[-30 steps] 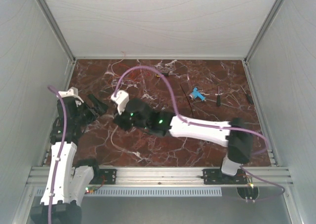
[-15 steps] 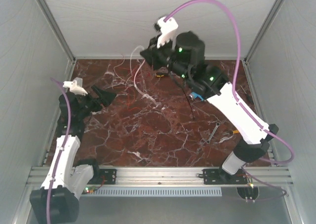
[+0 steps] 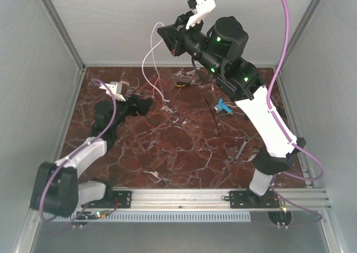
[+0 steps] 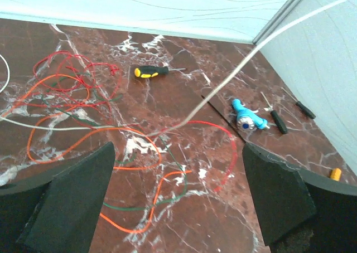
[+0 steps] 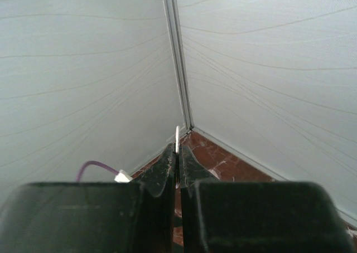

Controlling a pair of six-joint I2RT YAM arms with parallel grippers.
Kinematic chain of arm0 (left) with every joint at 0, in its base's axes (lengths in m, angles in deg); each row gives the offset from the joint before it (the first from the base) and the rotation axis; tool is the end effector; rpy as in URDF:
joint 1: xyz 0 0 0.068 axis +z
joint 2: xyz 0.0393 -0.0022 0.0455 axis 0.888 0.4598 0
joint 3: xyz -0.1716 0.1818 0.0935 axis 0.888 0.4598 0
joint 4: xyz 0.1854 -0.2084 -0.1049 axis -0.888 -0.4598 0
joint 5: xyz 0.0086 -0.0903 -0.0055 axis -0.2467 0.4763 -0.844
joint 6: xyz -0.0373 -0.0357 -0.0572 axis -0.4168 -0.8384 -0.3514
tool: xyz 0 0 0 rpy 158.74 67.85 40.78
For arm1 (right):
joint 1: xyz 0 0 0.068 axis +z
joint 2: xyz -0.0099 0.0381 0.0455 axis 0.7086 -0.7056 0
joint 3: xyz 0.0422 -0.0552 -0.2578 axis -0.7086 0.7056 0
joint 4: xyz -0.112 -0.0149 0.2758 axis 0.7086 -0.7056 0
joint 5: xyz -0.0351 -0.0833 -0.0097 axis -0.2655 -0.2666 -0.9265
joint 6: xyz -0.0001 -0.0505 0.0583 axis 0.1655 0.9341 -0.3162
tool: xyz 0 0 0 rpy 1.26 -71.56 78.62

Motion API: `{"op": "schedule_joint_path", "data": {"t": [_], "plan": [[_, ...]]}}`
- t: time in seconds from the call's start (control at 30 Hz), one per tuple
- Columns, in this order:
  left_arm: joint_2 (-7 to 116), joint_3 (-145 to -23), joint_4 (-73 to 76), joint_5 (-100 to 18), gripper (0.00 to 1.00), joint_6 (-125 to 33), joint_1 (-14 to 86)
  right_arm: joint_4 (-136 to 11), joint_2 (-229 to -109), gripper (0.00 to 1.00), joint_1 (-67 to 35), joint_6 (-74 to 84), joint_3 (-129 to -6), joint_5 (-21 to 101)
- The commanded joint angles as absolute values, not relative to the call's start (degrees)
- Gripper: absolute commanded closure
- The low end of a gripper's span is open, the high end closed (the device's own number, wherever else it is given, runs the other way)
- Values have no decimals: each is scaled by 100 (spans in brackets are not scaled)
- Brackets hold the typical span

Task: Zip-tie the wires
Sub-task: Untie the cable at the center of the board.

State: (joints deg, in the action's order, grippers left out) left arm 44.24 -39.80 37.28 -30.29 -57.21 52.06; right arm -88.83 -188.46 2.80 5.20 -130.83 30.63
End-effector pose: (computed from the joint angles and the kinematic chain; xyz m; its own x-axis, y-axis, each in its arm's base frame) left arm 0.3014 -0.0777 0.2236 -0.1865 -0.3440 -0.9203 0.4533 0.8009 -0.3913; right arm 0.2625 0.2870 0.6181 0.0472 0.2286 -0.9724 -0.7274 0.6750 0.1233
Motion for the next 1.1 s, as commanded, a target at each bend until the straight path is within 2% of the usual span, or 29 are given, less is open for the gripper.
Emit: {"op": "schedule_joint_path", "data": {"t": [0.0, 0.1, 0.27, 0.3, 0.37, 0.47, 0.5, 0.53, 0.57, 0.7, 0.8, 1.07], "plan": [[5239, -4464, 5355, -2979, 6, -5282, 5173, -8385, -18683, 100, 251, 355, -13170, 3240], [5713, -4753, 5676, -2648, 16, -5362, 5106, -8343, -18647, 100, 243, 329, -13154, 3274], [6092, -5040, 5803, -2654, 17, -5174, 4817, -8354, -18619, 100, 235, 385, -13138, 3250], [6139, -5117, 5746, -2733, 21, -5135, 4773, -8363, -18618, 100, 234, 396, -13143, 3240], [6241, -5285, 5609, -2956, 35, -5065, 4742, -8385, -18590, 100, 234, 400, -13137, 3242], [6512, -5577, 5525, -3318, 61, -4973, 4742, -8408, -18506, 100, 230, 390, -13123, 3250], [6617, -5705, 5473, -3387, 75, -4890, 4742, -8397, -18456, 100, 236, 383, -13112, 3248], [6721, -5851, 5386, -3412, 94, -4821, 4738, -8379, -18403, 100, 234, 379, -13097, 3243], [6797, -6044, 5246, -3477, 100, -4716, 4741, -8367, -18339, 100, 234, 374, -13074, 3227], [6800, -6774, 4807, -3839, 100, -4314, 4742, -8187, -17892, 100, 234, 499, -12667, 3017], [6710, -7706, 3971, -4000, 100, -3779, 4749, -7815, -17476, 100, 227, 683, -11870, 2599], [7454, -11537, 1923, -4166, 100, -3266, 5394, -7522, -17092, 100, 81, 773, -10882, 1990]]}}
